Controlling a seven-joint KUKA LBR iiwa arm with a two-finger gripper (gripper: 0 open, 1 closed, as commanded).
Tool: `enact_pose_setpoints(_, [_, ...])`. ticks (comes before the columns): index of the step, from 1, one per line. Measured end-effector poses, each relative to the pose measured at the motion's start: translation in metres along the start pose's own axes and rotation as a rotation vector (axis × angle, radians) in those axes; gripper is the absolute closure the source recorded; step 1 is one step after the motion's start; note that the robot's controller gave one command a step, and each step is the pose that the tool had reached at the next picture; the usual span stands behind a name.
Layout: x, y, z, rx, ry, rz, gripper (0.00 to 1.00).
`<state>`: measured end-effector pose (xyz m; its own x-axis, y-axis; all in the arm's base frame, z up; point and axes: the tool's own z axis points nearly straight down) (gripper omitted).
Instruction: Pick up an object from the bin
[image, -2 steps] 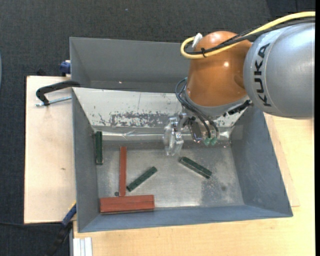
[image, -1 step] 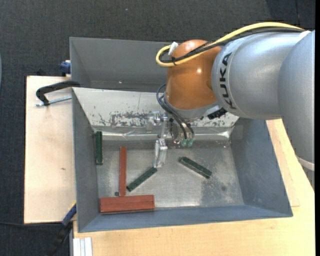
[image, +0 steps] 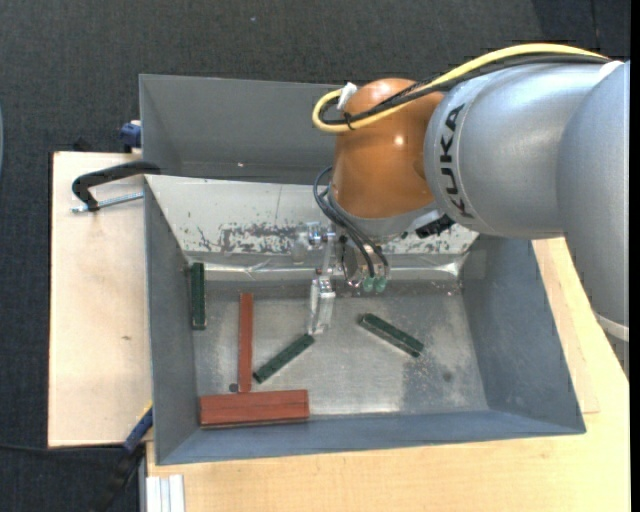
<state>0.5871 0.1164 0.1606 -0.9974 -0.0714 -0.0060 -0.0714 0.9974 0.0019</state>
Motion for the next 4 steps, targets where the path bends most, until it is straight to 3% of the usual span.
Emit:
enact_pose_setpoints(1, [0.01,0.003,0.017,0.001,-0.005,-0.084,0.0])
enact_pose_setpoints(2, [0.027,0.012,0.057,0.0,0.005,-0.355,0.0])
enact_pose_setpoints(3, [0.084,0.043,0.086,0.0,0.007,-0.442,1.0])
enact_pose_setpoints(4, [0.084,0.043,0.086,0.0,0.007,-0.441,1.0])
